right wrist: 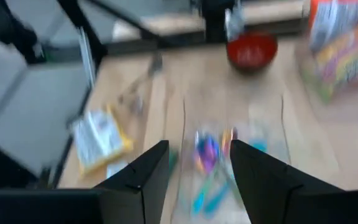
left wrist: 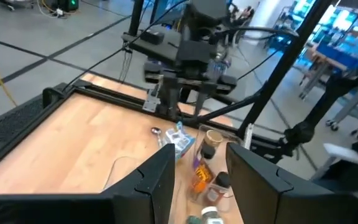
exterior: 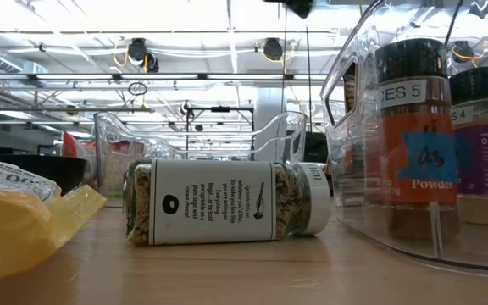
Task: Pick & Place Food Item
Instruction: Put the light blue noodle pack into the top transparent bin
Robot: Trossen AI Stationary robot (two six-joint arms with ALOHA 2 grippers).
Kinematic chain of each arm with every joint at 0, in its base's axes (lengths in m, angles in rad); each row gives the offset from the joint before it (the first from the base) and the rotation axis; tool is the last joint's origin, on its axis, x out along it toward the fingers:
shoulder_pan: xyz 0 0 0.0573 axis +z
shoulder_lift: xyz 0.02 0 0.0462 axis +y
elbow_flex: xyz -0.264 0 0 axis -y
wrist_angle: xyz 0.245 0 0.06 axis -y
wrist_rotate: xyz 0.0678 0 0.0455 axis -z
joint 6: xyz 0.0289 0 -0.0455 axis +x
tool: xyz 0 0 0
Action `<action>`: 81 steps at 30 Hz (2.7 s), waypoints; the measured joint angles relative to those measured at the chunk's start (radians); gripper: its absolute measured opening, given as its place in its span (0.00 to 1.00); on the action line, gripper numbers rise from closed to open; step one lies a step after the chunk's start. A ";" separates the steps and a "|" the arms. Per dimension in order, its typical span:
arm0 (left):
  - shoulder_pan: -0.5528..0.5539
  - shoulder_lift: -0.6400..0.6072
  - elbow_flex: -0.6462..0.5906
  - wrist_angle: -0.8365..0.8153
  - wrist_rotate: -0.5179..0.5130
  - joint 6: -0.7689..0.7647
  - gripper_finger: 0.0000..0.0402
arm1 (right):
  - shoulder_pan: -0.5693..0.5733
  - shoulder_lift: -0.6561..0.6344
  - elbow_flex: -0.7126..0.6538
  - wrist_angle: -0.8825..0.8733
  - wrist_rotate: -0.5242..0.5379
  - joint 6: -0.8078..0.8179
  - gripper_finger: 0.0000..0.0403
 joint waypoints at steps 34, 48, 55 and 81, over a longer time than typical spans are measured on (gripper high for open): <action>-0.157 0.149 -0.182 0.155 -0.089 0.004 0.37 | 0.248 0.030 -0.303 -0.488 -0.110 0.191 0.40; -0.167 0.149 -0.182 0.154 -0.094 -0.023 0.37 | 0.248 0.030 -0.442 -0.430 -0.079 0.292 0.29; -0.167 0.149 -0.182 0.155 -0.120 -0.026 0.37 | 0.245 0.030 -0.444 -0.426 -0.079 0.295 0.02; -0.167 0.215 -0.180 0.415 -0.059 -0.010 0.37 | 0.071 -0.170 -0.142 -0.404 0.212 0.219 0.00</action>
